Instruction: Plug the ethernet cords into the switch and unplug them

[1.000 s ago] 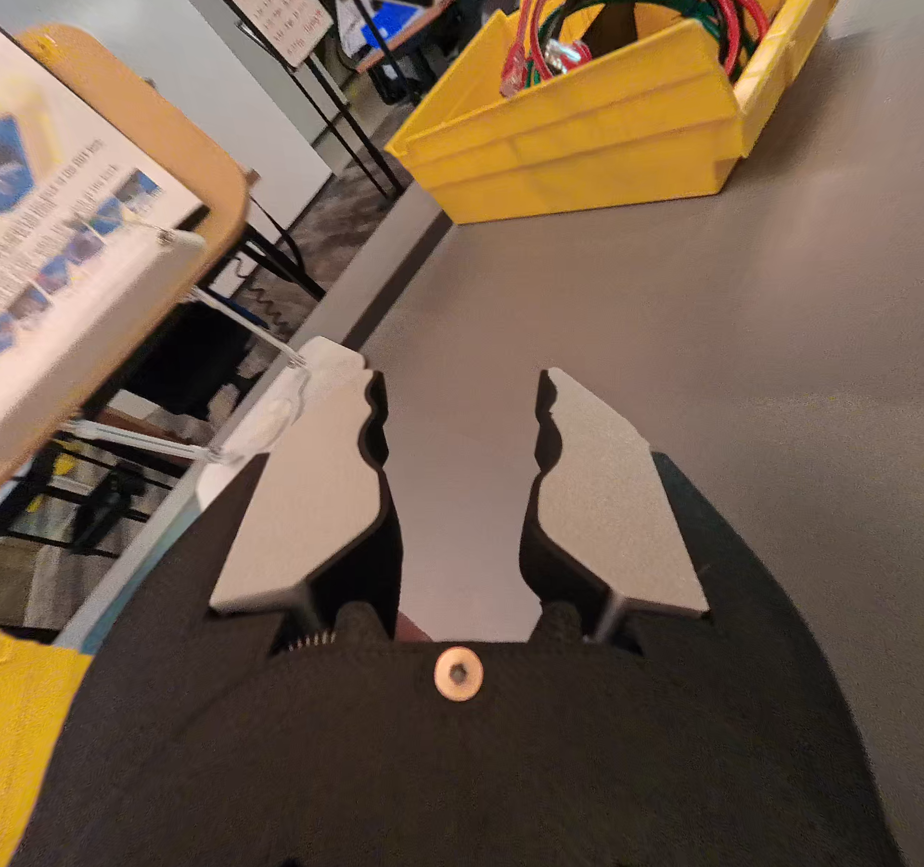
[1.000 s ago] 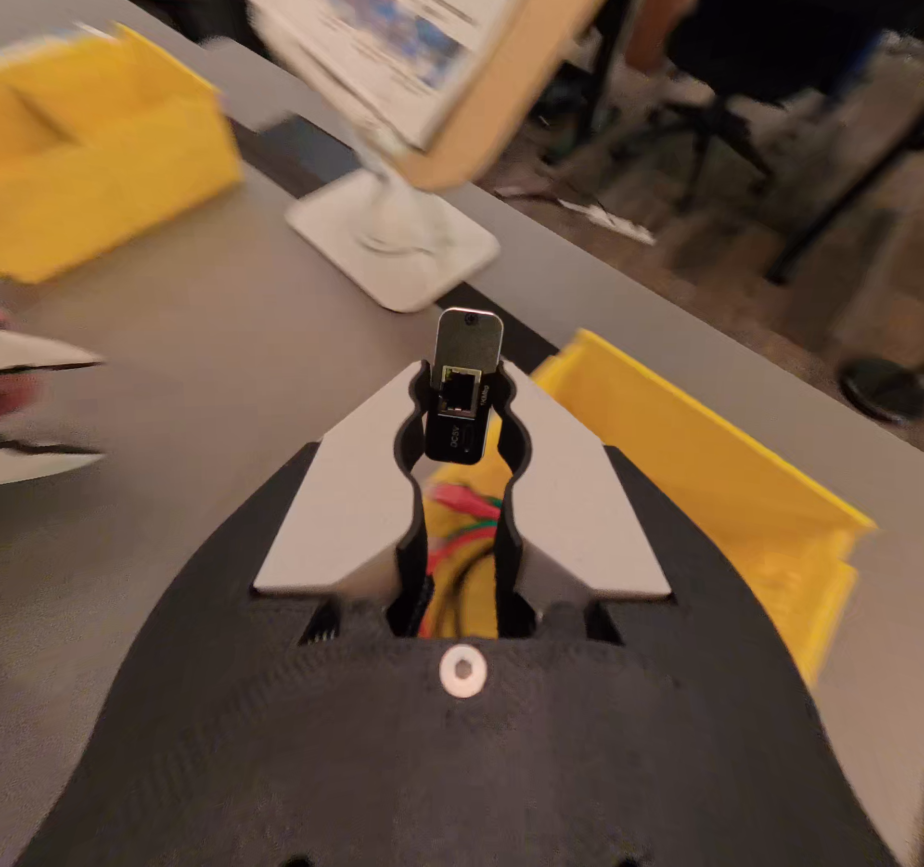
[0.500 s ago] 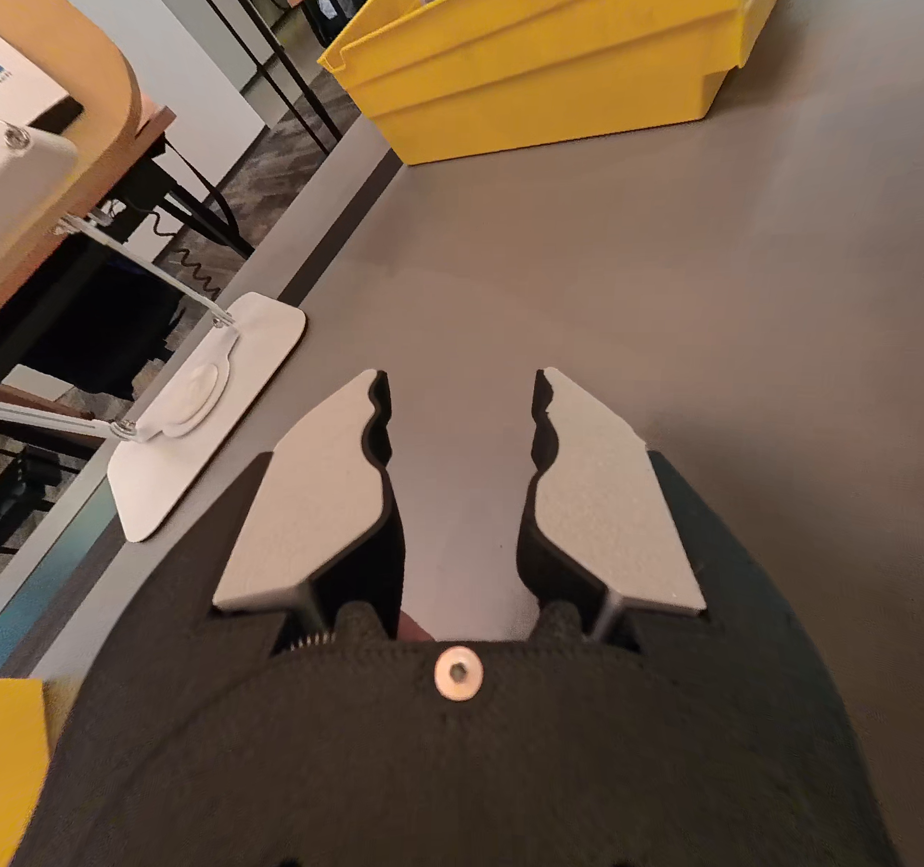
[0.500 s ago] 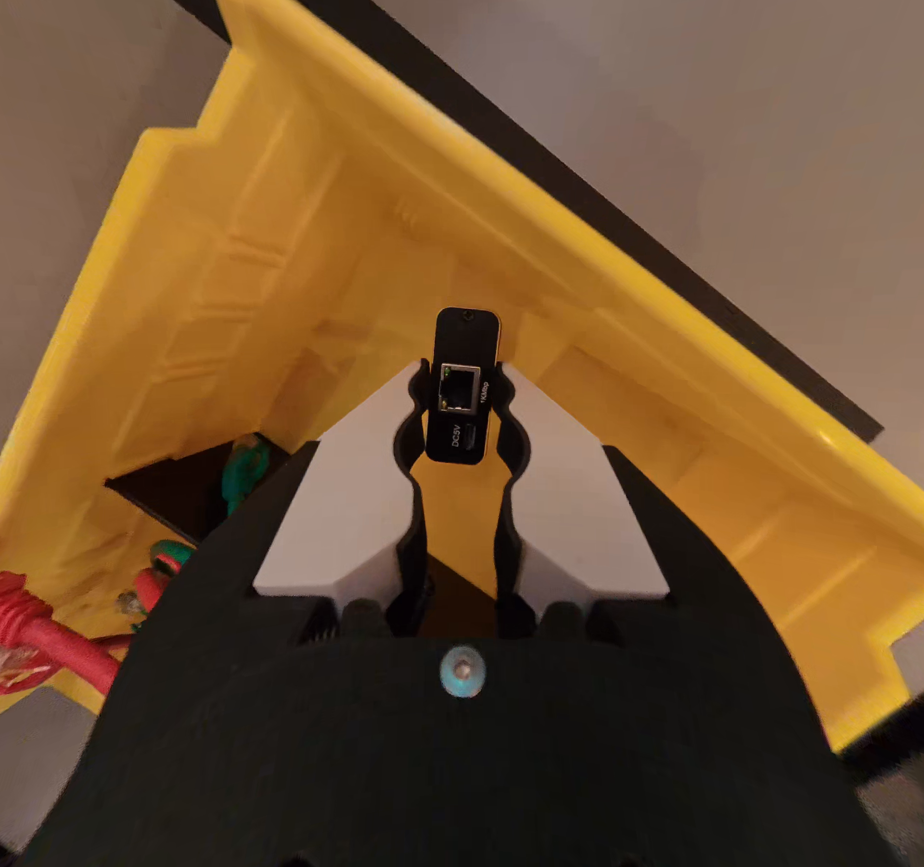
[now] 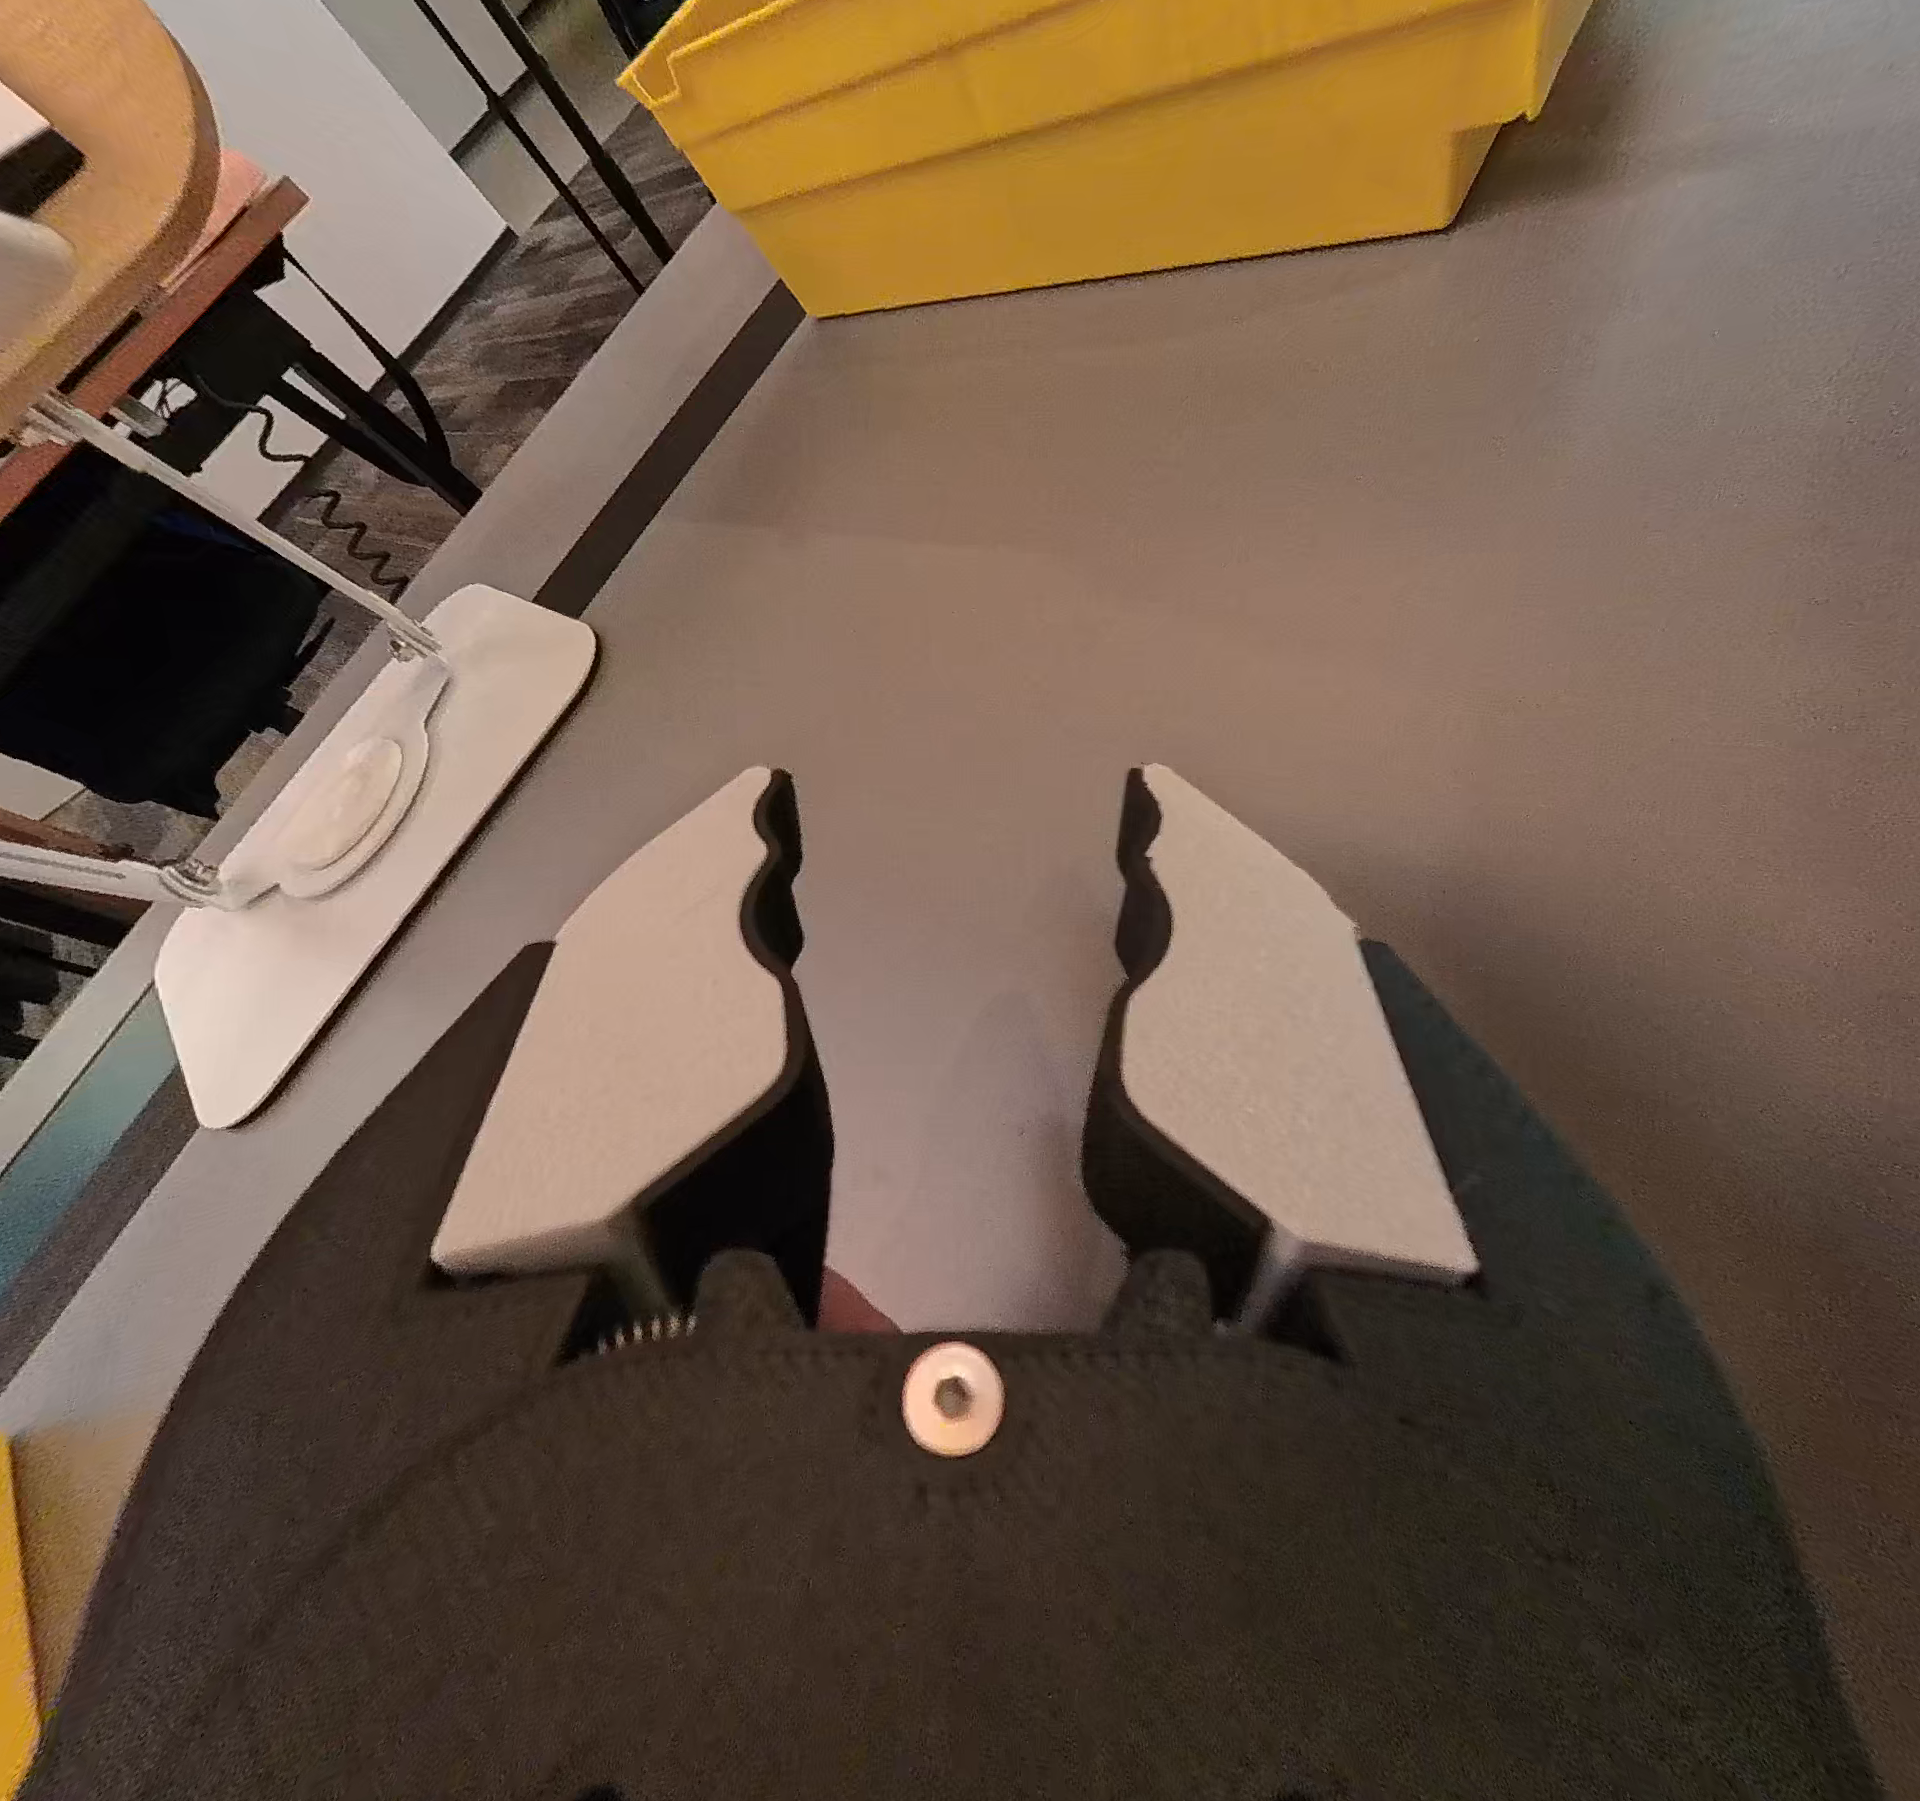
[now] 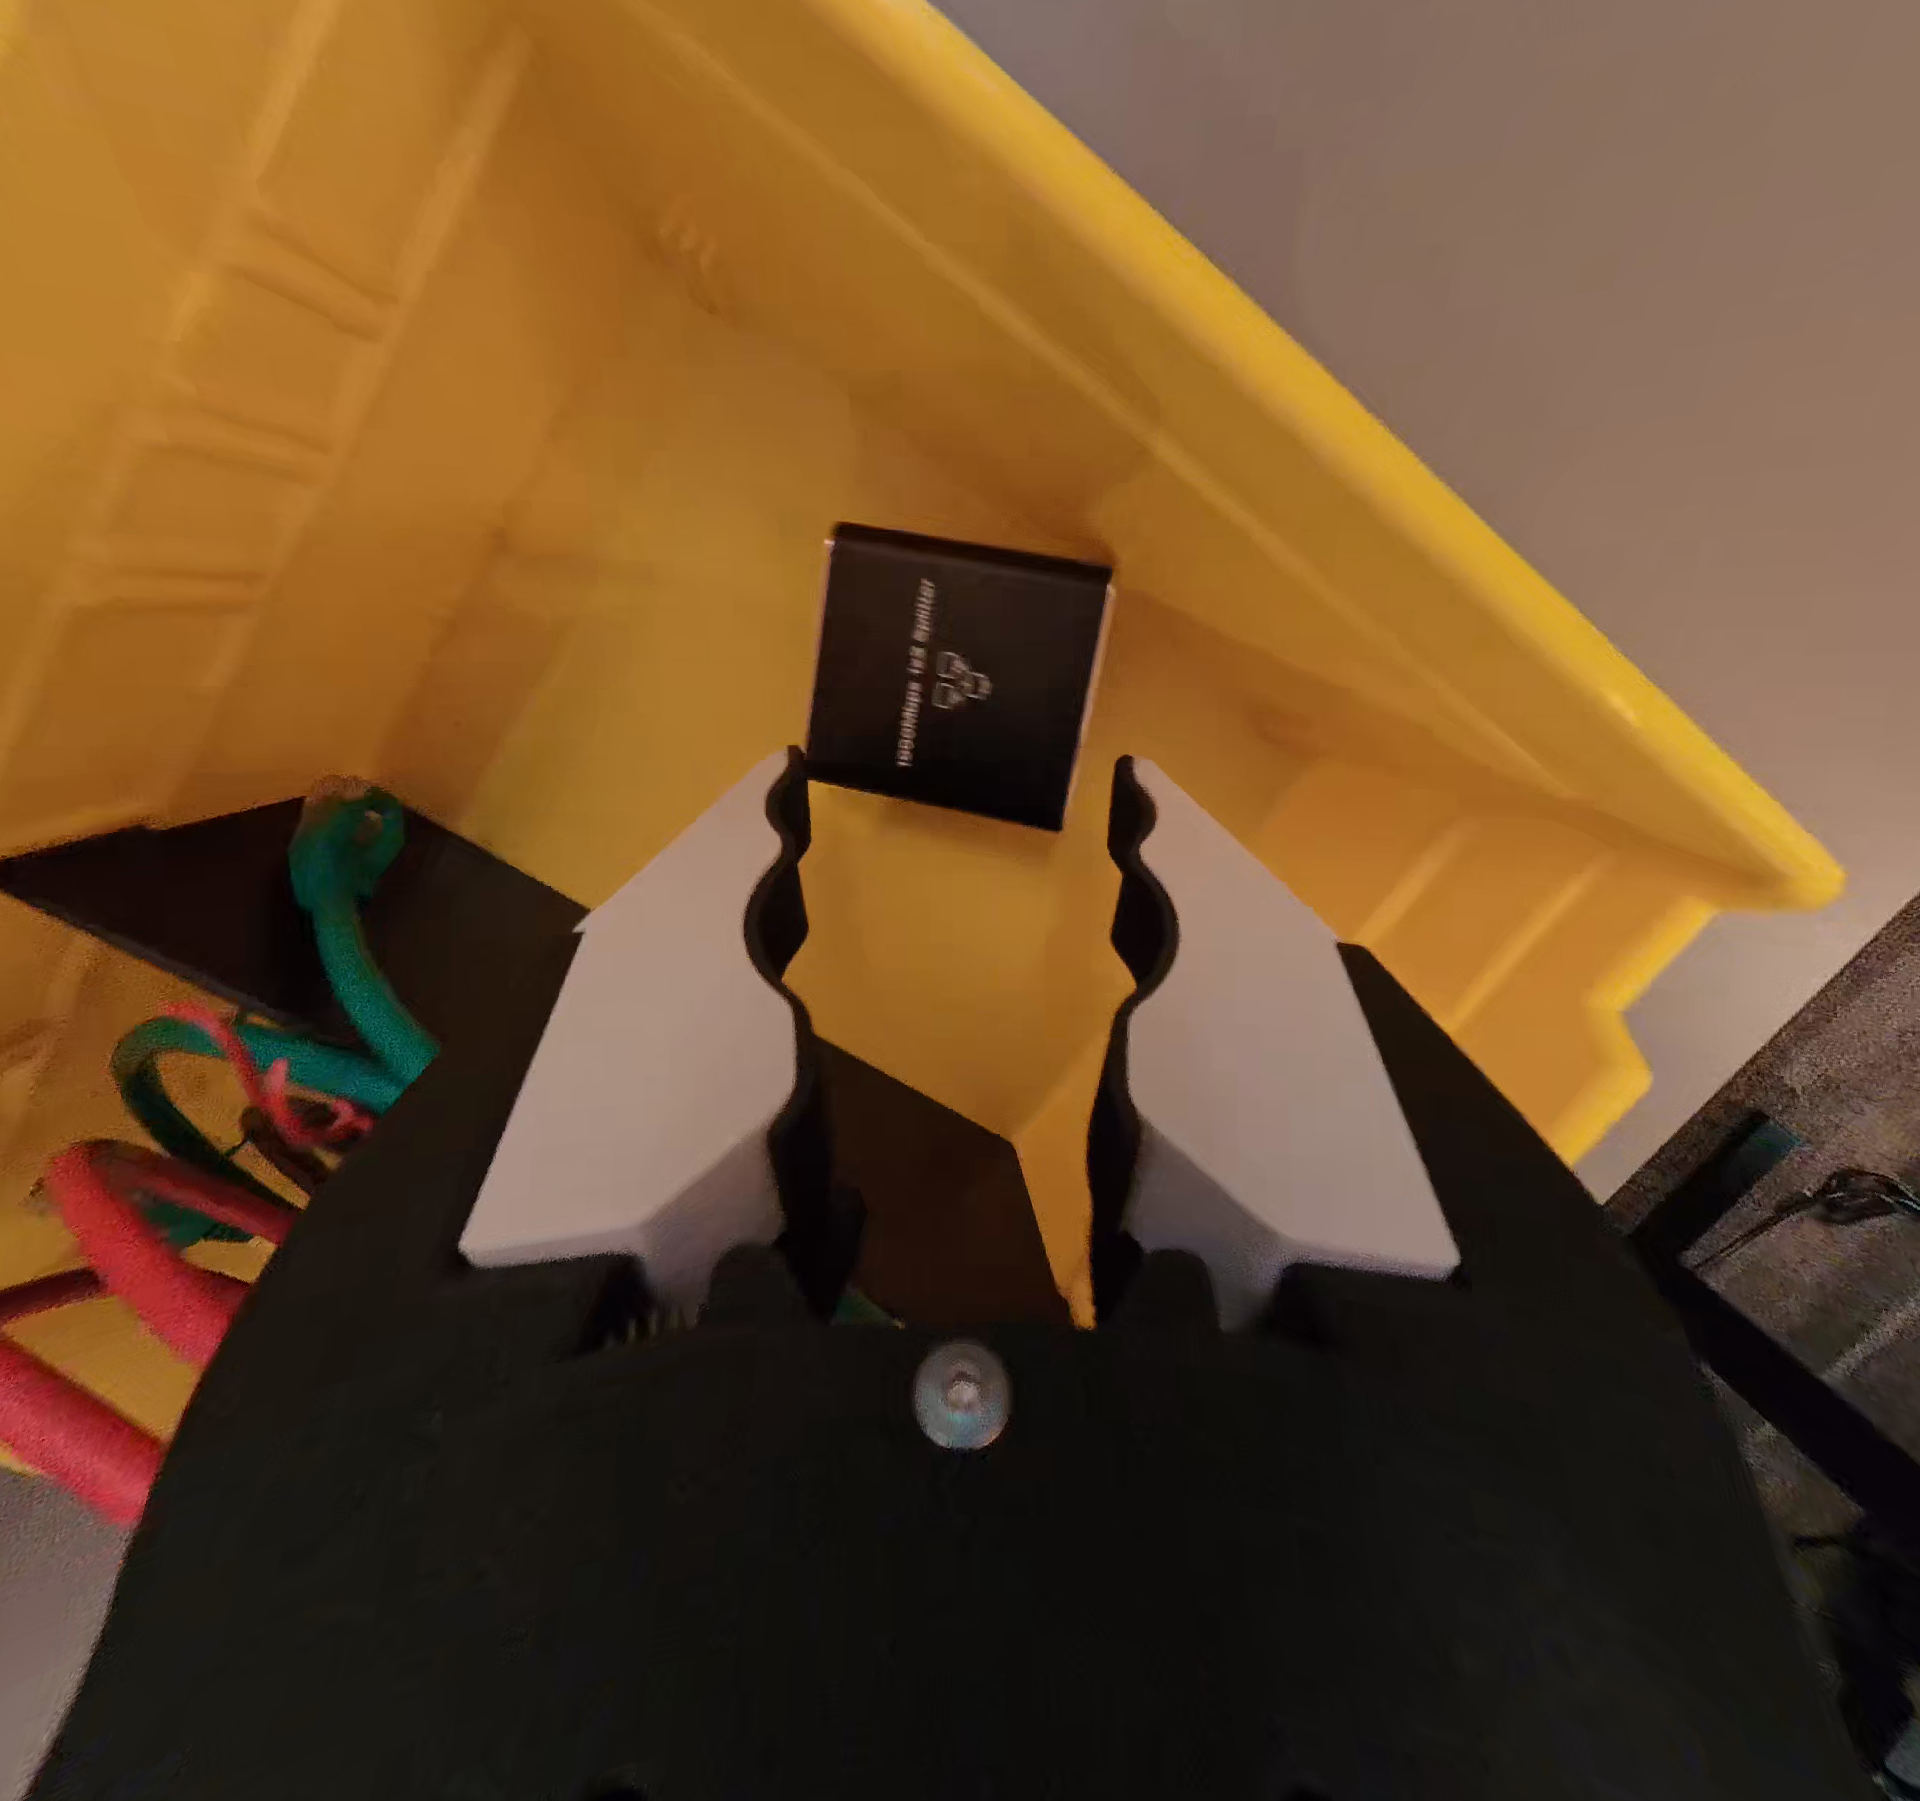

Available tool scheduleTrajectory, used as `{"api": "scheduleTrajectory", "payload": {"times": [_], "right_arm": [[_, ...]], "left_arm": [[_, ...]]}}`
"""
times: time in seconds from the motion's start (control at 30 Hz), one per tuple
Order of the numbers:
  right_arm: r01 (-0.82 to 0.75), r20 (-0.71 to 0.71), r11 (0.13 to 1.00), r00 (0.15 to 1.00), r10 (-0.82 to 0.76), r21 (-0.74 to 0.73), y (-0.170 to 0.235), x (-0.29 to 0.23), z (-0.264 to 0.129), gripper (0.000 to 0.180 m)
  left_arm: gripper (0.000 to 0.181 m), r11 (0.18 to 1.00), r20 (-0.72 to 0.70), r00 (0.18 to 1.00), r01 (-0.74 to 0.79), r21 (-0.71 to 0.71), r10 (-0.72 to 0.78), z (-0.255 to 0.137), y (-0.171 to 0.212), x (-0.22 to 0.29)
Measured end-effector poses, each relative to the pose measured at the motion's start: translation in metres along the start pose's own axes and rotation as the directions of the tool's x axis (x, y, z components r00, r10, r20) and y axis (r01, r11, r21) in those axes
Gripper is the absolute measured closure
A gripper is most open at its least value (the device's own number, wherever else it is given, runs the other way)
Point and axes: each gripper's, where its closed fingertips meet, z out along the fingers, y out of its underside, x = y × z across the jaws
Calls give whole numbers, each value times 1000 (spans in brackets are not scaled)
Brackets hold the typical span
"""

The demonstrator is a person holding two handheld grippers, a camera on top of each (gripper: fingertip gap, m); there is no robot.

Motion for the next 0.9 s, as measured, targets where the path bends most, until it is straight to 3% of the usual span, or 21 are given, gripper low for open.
{"api": "scheduleTrajectory", "payload": {"times": [0.03, 0.2, 0.33, 0.47, 0.57, 0.73, 0.9], "right_arm": [[1, -3, 1000, 1000, -1, 12, -1, 0, -4, 120], [42, -172, 987, 985, -14, 157, -11, 14, -50, 118], [73, -306, 948, 952, 28, 311, 0, 18, -102, 118], [79, -416, 902, 902, 117, 424, 52, 17, -137, 122], [26, -401, 889, 898, 180, 458, 96, 13, -139, 121], [-8, -371, 915, 913, 171, 403, 143, 7, -116, 116], [-34, -241, 925, 961, 134, 379, 148, -15, -87, 115]], "left_arm": [[119, 1000, -4, 1000, 7, -2, -7, 1, 0, 0], [108, 1000, 29, 1000, -4, -10, 4, -5, -1, -11], [100, 999, 120, 993, -1, -43, 7, -27, 1, -52], [96, 996, 331, 941, 82, -39, -65, -88, 1, -143], [95, 982, 467, 869, 191, -9, -165, -147, 13, -205], [86, 926, 649, 729, 364, -99, -217, -234, 94, -263], [80, 827, 755, 605, 540, -155, -253, -303, 188, -274]]}}
